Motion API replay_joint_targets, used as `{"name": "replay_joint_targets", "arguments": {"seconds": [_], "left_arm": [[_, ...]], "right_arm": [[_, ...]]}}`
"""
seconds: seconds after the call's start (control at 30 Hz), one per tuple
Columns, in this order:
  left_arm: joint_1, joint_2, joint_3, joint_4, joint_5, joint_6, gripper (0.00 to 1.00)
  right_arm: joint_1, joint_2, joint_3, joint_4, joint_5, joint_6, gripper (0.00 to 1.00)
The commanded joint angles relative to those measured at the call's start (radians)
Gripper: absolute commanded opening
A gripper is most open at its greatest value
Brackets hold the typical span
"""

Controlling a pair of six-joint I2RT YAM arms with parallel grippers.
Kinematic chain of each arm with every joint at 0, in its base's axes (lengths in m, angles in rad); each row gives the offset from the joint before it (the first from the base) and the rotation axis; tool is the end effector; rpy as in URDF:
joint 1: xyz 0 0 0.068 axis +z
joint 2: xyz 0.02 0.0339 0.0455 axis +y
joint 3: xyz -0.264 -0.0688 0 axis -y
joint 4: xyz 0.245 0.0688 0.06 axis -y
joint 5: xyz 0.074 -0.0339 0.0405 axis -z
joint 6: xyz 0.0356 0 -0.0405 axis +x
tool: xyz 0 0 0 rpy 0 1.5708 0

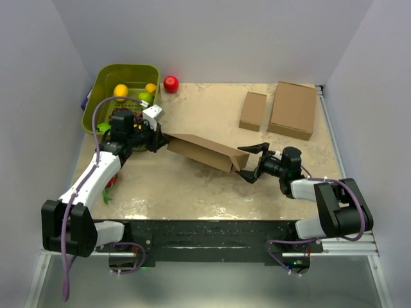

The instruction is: Fold the paper box

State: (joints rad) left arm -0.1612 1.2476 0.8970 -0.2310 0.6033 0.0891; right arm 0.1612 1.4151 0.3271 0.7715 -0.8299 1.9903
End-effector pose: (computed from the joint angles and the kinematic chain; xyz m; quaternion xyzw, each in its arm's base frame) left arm 0.2664 -0.0638 0.2793 0.2448 0.8162 -0.2777 0.4435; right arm 0.2318 0.0643 0.1547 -0.4427 -0.6396 -0.6276 0.0321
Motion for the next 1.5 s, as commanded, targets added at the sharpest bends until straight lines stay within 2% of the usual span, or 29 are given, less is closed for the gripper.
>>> {"name": "replay_joint_targets", "arguments": {"seconds": [0.0,0.2,0.27,0.3,0.33,0.4,0.43,0.47,0.53,0.6,0.67,0.93,1.07,1.1,1.17,1.2,1.23,1.27,1.47], "left_arm": [[-0.004,0.021,0.057,-0.014,0.065,-0.022,0.0],[-0.003,0.073,0.111,-0.065,0.05,-0.019,0.0],[-0.004,0.091,0.14,-0.1,0.032,-0.017,0.0],[-0.004,0.108,0.169,-0.109,0.026,-0.018,0.0],[-0.004,0.114,0.183,-0.12,0.02,-0.02,0.0],[-0.004,0.13,0.219,-0.145,0.016,-0.023,0.0],[-0.004,0.134,0.227,-0.152,0.013,-0.025,0.0],[-0.004,0.138,0.235,-0.163,0.012,-0.023,0.0],[-0.004,0.145,0.246,-0.171,0.013,-0.017,0.0],[-0.004,0.145,0.244,-0.172,0.01,-0.012,0.0],[-0.004,0.145,0.246,-0.177,-0.008,-0.011,0.0],[-0.004,0.182,0.302,-0.2,-0.033,-0.031,0.0],[-0.004,0.188,0.315,-0.202,-0.028,-0.032,0.0],[-0.004,0.19,0.316,-0.202,-0.028,-0.034,0.0],[-0.004,0.194,0.318,-0.2,-0.02,-0.04,0.0],[-0.004,0.197,0.322,-0.2,-0.017,-0.045,0.0],[-0.006,0.203,0.327,-0.208,-0.011,-0.054,0.0],[-0.006,0.214,0.345,-0.214,-0.008,-0.058,0.0],[-0.015,0.271,0.447,-0.284,-0.011,-0.081,0.0]], "right_arm": [[-0.006,0.002,0.029,0.041,-0.002,0.024,0.98],[-0.009,-0.025,0.032,-0.02,-0.006,-0.017,0.99],[-0.029,-0.044,0.07,-0.159,-0.026,-0.091,0.99],[-0.04,-0.054,0.139,-0.26,-0.035,-0.239,0.99],[-0.06,-0.064,0.177,-0.493,-0.031,-0.321,0.99],[-0.077,-0.071,0.283,-0.68,-0.008,-0.529,0.99],[-0.087,-0.07,0.308,-0.81,0.009,-0.576,0.99],[-0.092,-0.064,0.326,-0.851,0.011,-0.608,0.99],[-0.107,-0.051,0.322,-0.839,-0.02,-0.608,0.99],[-0.109,-0.044,0.24,-0.72,-0.066,-0.47,0.99],[-0.111,-0.045,0.213,-0.676,-0.068,-0.446,0.99],[-0.14,-0.064,0.315,-0.891,-0.031,-0.61,0.99],[-0.143,-0.082,0.386,-0.913,0.0,-0.715,0.99],[-0.143,-0.087,0.476,-0.945,0.021,-0.845,0.99],[-0.134,-0.085,0.62,-1.16,0.17,-1.043,0.99],[-0.118,-0.088,0.776,-1.233,0.234,-1.231,0.99],[-0.073,-0.091,0.844,-1.321,0.368,-1.307,0.99],[-0.043,-0.108,0.936,-1.337,0.418,-1.423,0.99],[0.251,-0.113,1.065,-1.298,0.635,-1.663,0.99]]}}
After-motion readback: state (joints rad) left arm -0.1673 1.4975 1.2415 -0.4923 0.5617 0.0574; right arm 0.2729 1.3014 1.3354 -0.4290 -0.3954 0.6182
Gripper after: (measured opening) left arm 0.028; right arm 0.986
